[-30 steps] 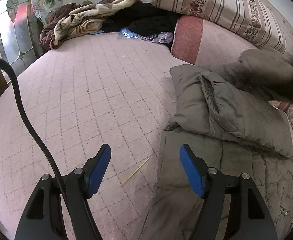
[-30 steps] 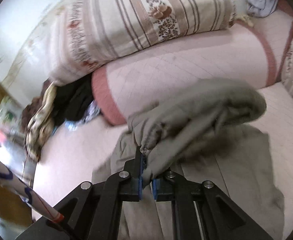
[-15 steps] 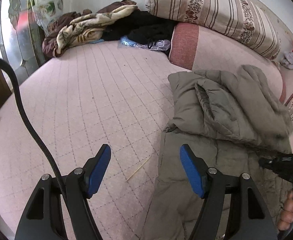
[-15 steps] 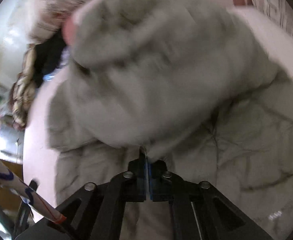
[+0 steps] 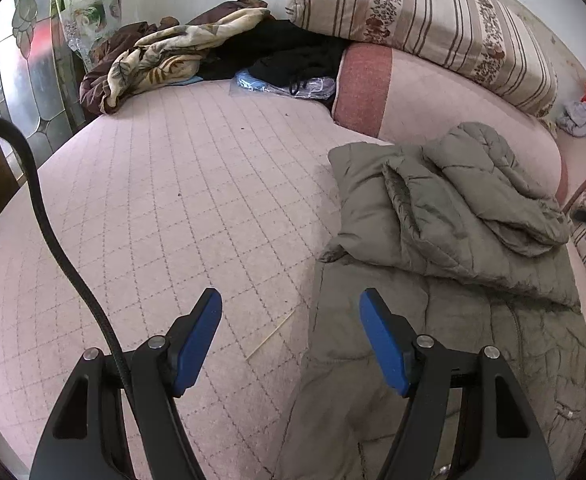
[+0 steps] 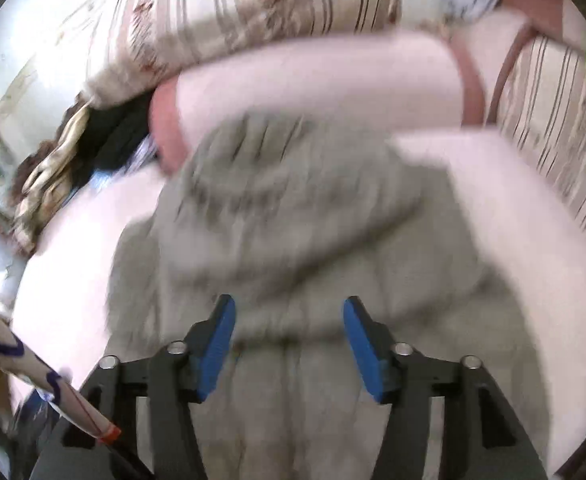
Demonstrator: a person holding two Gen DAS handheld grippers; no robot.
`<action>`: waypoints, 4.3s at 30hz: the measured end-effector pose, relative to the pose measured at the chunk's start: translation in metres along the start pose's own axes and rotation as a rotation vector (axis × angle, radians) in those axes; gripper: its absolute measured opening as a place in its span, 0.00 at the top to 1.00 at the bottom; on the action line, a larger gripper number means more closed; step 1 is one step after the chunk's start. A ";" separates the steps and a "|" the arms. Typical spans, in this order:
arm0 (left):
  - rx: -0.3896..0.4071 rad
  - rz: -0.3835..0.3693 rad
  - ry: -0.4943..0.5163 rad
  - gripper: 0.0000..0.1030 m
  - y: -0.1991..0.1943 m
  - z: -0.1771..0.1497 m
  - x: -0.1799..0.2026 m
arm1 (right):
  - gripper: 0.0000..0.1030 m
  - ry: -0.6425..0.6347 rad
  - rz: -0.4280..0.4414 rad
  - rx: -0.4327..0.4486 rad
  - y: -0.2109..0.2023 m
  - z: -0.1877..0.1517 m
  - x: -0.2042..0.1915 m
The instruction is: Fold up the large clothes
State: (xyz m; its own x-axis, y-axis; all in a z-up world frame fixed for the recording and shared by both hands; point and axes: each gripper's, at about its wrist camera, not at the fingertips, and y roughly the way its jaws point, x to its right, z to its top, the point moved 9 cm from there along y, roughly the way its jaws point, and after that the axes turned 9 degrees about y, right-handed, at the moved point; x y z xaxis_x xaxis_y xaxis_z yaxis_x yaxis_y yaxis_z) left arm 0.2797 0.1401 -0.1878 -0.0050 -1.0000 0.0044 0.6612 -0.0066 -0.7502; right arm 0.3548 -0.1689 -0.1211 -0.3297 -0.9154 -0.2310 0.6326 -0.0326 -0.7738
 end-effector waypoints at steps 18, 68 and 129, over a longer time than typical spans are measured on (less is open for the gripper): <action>-0.022 0.018 -0.029 0.32 0.008 -0.001 -0.008 | 0.41 -0.143 0.027 -0.072 0.046 -0.028 -0.073; -0.282 -0.483 -0.204 0.28 -0.025 -0.140 0.014 | 0.07 0.441 0.217 -0.242 -0.071 -0.185 0.319; -0.128 -0.430 0.014 0.76 -0.181 -0.144 0.074 | 0.73 0.234 0.523 -0.250 -0.205 -0.216 0.222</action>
State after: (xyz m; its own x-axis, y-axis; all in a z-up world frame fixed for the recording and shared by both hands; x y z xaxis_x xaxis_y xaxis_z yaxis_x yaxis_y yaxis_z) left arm 0.0517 0.0670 -0.1468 -0.2702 -0.9062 0.3254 0.4985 -0.4208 -0.7579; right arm 0.0007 -0.2790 -0.1415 -0.1835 -0.6718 -0.7176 0.5776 0.5170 -0.6317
